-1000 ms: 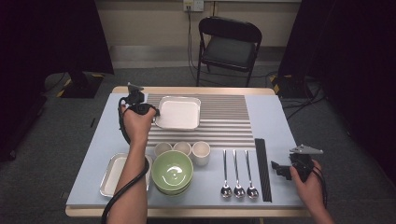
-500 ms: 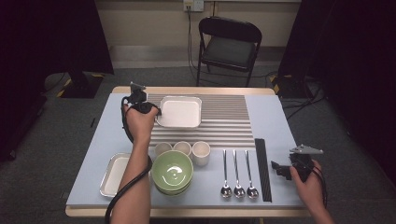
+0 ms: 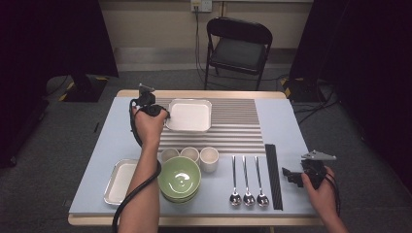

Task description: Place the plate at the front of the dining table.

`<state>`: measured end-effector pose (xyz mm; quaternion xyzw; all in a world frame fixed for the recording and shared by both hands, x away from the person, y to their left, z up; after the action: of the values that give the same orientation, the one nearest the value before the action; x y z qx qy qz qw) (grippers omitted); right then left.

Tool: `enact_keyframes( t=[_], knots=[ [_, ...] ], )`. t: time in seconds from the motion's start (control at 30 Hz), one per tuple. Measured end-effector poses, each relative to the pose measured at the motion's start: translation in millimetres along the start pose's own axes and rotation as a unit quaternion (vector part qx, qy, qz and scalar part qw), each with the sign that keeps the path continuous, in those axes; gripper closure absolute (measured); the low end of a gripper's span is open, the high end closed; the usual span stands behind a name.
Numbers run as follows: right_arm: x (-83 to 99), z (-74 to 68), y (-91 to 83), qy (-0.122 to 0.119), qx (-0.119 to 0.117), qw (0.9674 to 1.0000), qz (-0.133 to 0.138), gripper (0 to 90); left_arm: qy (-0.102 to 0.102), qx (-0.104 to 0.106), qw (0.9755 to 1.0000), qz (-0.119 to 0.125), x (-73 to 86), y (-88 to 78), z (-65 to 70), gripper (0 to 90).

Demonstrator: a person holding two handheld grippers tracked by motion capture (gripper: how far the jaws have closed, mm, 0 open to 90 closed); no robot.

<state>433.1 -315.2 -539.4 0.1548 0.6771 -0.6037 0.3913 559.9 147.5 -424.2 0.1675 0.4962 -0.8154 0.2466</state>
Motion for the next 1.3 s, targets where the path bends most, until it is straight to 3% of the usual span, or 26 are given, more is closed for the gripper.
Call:
enact_keyframes(
  t=[1.3],
  knots=[
    [0.0, 0.1, 0.1, 0.000, 0.000, 1.0000, 0.000, 11.9, 0.008, -0.009, 0.9998, -0.016, 3.2, 24.5, 18.6, 88.8]
  ],
)
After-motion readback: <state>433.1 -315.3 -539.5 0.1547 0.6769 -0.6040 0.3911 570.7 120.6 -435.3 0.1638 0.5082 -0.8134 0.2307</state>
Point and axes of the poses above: each handheld gripper's, and its own axes: y roughly forward along the jaws, x roughly out of its underside, z roughly to its right, the point moved 9 cm from there along y, roughly forward along the jaws, and after that the axes turned 2 degrees about x, right-handed, at the moved point
